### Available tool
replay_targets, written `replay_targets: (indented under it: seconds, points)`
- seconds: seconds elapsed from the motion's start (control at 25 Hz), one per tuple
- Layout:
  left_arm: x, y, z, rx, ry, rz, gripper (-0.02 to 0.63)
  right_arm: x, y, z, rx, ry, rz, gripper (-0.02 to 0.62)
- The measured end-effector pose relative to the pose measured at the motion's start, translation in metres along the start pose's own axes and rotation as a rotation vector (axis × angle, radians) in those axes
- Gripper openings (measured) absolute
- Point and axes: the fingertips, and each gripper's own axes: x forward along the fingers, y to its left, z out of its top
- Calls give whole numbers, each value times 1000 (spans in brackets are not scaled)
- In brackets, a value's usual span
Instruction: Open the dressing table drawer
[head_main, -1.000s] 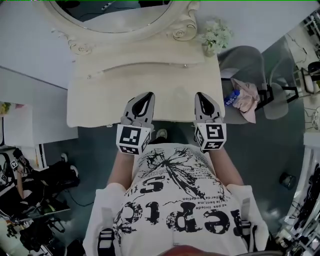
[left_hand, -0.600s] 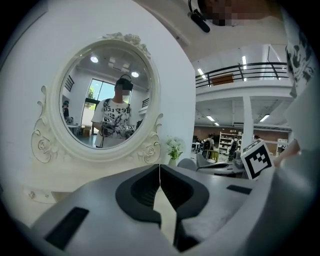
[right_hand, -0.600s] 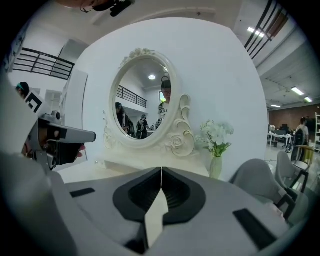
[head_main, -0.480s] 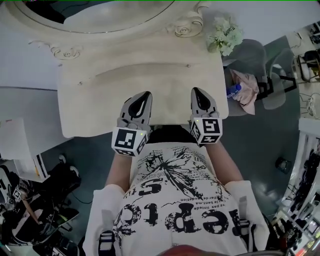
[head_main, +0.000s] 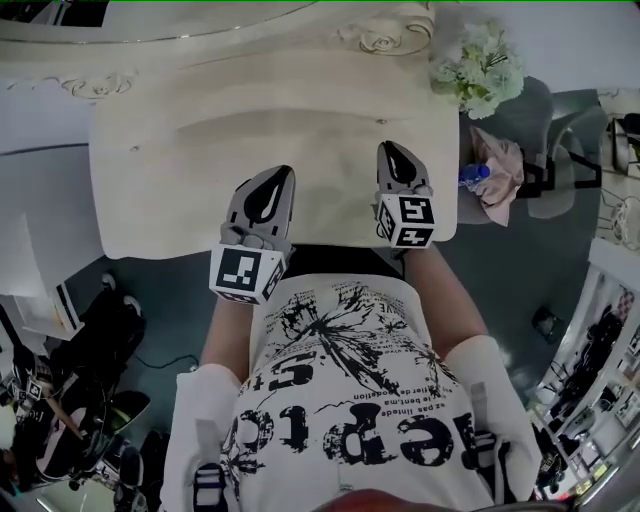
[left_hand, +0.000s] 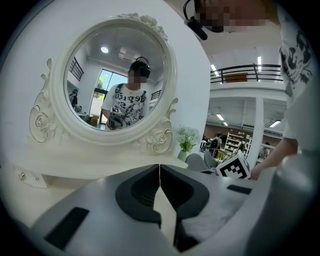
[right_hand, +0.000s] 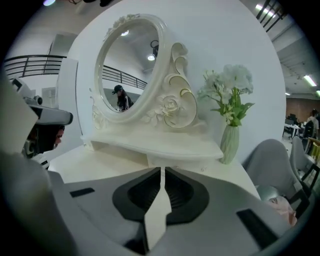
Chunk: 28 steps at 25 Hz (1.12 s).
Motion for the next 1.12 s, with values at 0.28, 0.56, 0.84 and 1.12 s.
replay_targets:
  seconds: [0.28, 0.56, 0.84, 1.12]
  points:
    - [13, 4, -18, -14, 69, 41, 20, 43, -20, -16, 20, 92, -15, 112]
    - [16, 5, -20, -22, 85, 62, 20, 60, -26, -22, 32, 114, -44, 117]
    - [15, 3, -27, -28, 108, 68, 20, 69, -28, -23, 12, 118, -74, 109]
    - [12, -1, -28, -13, 110, 54, 20, 65, -26, -25, 11, 130, -80, 107]
